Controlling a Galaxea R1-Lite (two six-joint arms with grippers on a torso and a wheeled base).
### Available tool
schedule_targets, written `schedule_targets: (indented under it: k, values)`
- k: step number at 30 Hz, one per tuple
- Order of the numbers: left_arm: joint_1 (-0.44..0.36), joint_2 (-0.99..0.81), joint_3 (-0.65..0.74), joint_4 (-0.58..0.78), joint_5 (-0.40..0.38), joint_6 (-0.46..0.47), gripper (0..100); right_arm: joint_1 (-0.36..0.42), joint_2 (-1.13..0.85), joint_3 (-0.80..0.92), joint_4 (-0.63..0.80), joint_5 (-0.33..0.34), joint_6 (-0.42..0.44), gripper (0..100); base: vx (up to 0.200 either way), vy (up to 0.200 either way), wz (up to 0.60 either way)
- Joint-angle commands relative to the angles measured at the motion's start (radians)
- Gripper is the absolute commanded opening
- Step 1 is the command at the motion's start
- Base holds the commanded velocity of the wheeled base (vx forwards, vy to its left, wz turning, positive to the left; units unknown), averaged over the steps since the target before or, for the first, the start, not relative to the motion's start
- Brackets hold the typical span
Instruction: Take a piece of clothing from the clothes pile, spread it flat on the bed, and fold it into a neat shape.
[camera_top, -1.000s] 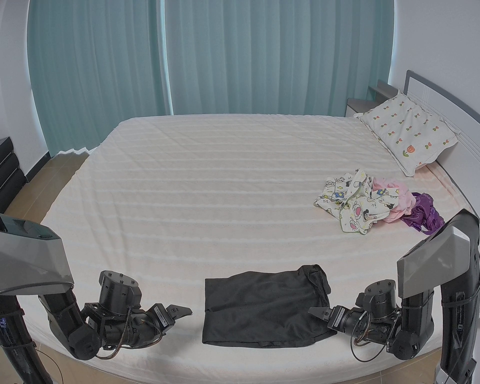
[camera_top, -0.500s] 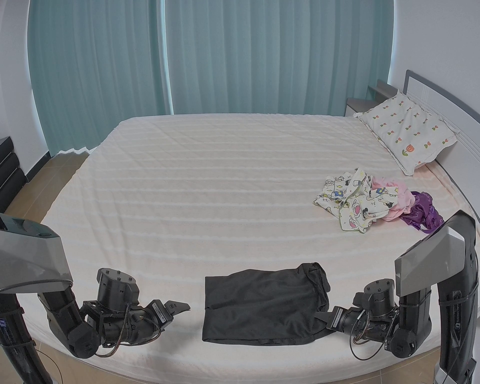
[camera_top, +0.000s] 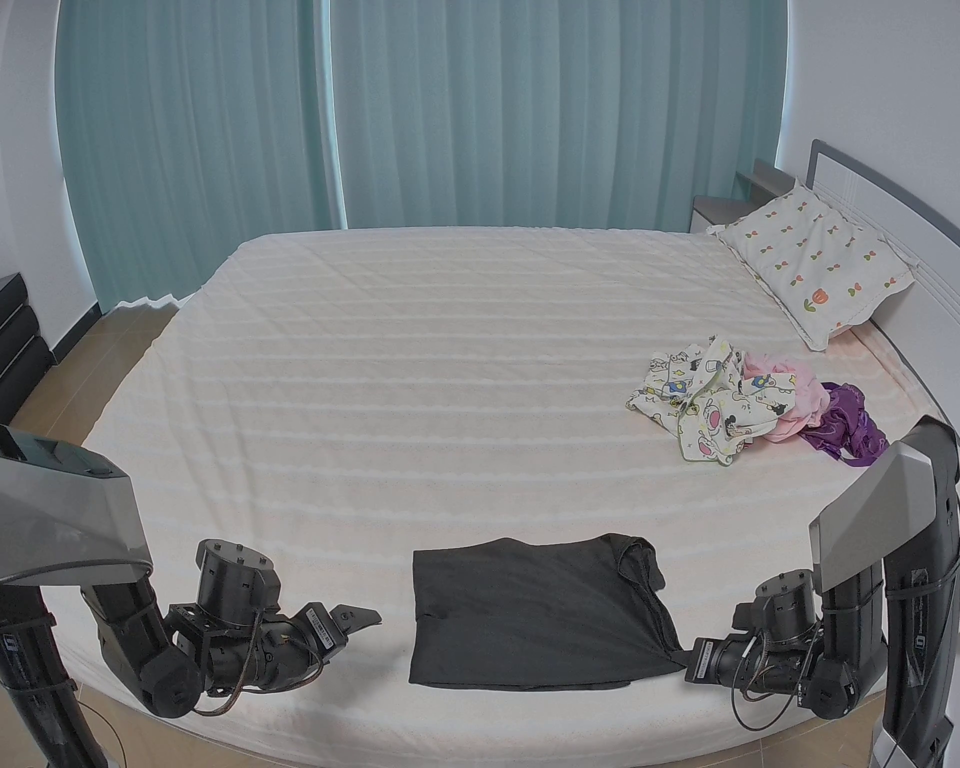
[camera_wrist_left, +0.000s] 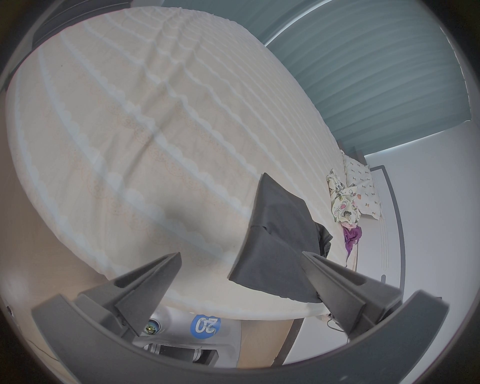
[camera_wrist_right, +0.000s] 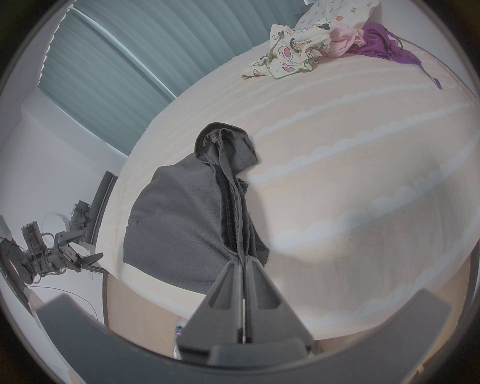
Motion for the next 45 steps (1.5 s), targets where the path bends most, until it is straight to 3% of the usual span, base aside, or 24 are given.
schedule_targets:
  k: [1,5,6,10,13,16,19,21,23,28,31,37,45]
  values:
    - [-0.015,0.045,-0.001,-0.007,0.001,0.010,100,-0.047,0.011,0.014,-0.010,0.023,-0.024,0,0.000,0.000,0.00]
    - [-0.015,0.048,0.002,-0.024,0.001,0.010,100,-0.036,0.048,0.012,-0.010,0.026,-0.030,0,0.000,0.000,0.00]
    - [-0.015,0.048,0.002,-0.024,0.001,0.010,100,-0.030,0.054,0.012,-0.010,0.026,-0.030,100,0.000,0.000,0.00]
    - [-0.015,0.050,0.002,-0.024,0.001,0.010,100,-0.025,0.043,0.012,-0.013,0.023,-0.027,100,0.000,0.000,0.00]
    - [-0.015,0.048,0.002,-0.027,-0.001,0.005,100,-0.085,-0.090,0.000,-0.011,0.028,-0.021,100,0.000,0.000,0.00]
    - [-0.015,0.048,0.002,-0.030,-0.001,0.004,100,-0.108,-0.159,-0.057,-0.010,0.080,-0.010,100,0.000,0.000,0.00]
    - [-0.013,0.048,0.000,-0.030,-0.001,0.002,100,-0.073,-0.133,-0.130,-0.001,0.114,0.053,100,0.000,0.000,0.00]
    - [-0.013,0.050,0.000,-0.030,0.001,0.002,100,-0.063,-0.109,-0.169,-0.002,0.109,0.068,100,0.000,0.000,0.00]
    - [-0.015,0.050,0.000,-0.030,0.001,0.002,100,-0.056,-0.035,-0.316,0.029,0.072,0.072,100,0.000,0.000,0.00]
    - [-0.013,0.052,0.000,-0.032,0.001,0.002,100,-0.045,-0.028,-0.535,0.248,0.042,0.090,100,0.000,0.000,0.00]
    - [-0.013,0.052,-0.001,-0.030,0.001,0.004,100,-0.024,-0.008,-0.609,0.306,0.042,0.102,100,0.000,0.000,0.00]
    - [-0.015,0.055,-0.001,-0.032,0.012,0.002,100,0.009,0.075,-0.675,0.306,0.040,0.110,100,0.000,0.000,0.00]
    - [-0.013,0.056,-0.003,-0.033,0.016,0.001,100,-0.005,0.084,-0.709,0.331,0.037,0.110,100,0.000,0.000,0.00]
